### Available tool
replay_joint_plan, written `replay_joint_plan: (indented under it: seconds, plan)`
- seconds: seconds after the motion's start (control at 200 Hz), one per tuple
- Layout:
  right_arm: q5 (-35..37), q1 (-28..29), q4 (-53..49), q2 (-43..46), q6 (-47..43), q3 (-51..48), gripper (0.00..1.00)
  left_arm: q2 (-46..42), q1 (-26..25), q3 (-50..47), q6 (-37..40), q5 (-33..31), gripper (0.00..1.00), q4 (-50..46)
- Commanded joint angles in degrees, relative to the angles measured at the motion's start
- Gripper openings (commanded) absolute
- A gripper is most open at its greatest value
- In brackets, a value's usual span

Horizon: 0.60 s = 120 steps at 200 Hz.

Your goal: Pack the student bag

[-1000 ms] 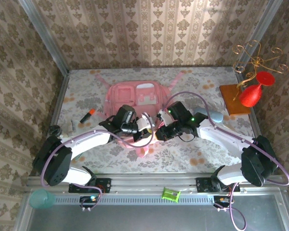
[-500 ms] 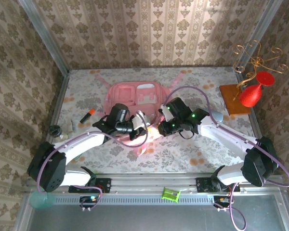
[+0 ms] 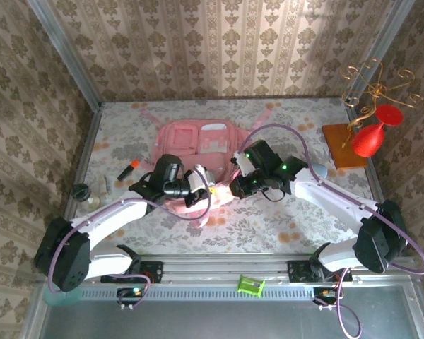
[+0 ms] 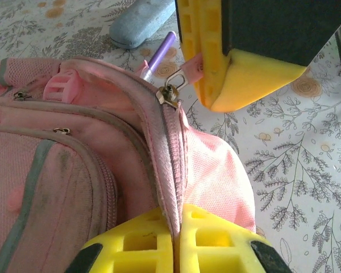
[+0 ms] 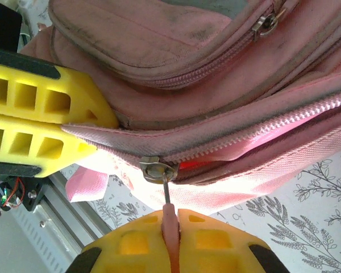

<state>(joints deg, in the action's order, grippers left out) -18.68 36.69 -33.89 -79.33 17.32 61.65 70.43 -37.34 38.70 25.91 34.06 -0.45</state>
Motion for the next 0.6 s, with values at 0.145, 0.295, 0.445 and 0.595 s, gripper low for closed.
replay_joint_plan:
  seconds: [0.145, 0.295, 0.445, 0.595]
  plan:
    - [-2.56, 0.67, -2.81, 5.44, -1.48, -0.96, 0.0, -1.06, 3.94, -1.7, -1.18, -6.15, 0.0, -3.29]
    - [-5.18, 1.55, -1.68, 4.55, -1.19, -1.02, 0.0, -0.19, 3.81, -1.09, -1.32, -5.88, 0.0, -3.2]
    - [4.01, -0.95, -7.07, 2.01, 0.3, -0.16, 0.0, -0.69, 3.68, -1.51, -0.26, -4.98, 0.0, -3.2]
    - [17.16, -5.77, -11.71, 0.44, 3.91, 0.58, 0.0, -1.85, 3.95, -1.96, 0.88, -4.16, 0.0, -3.83]
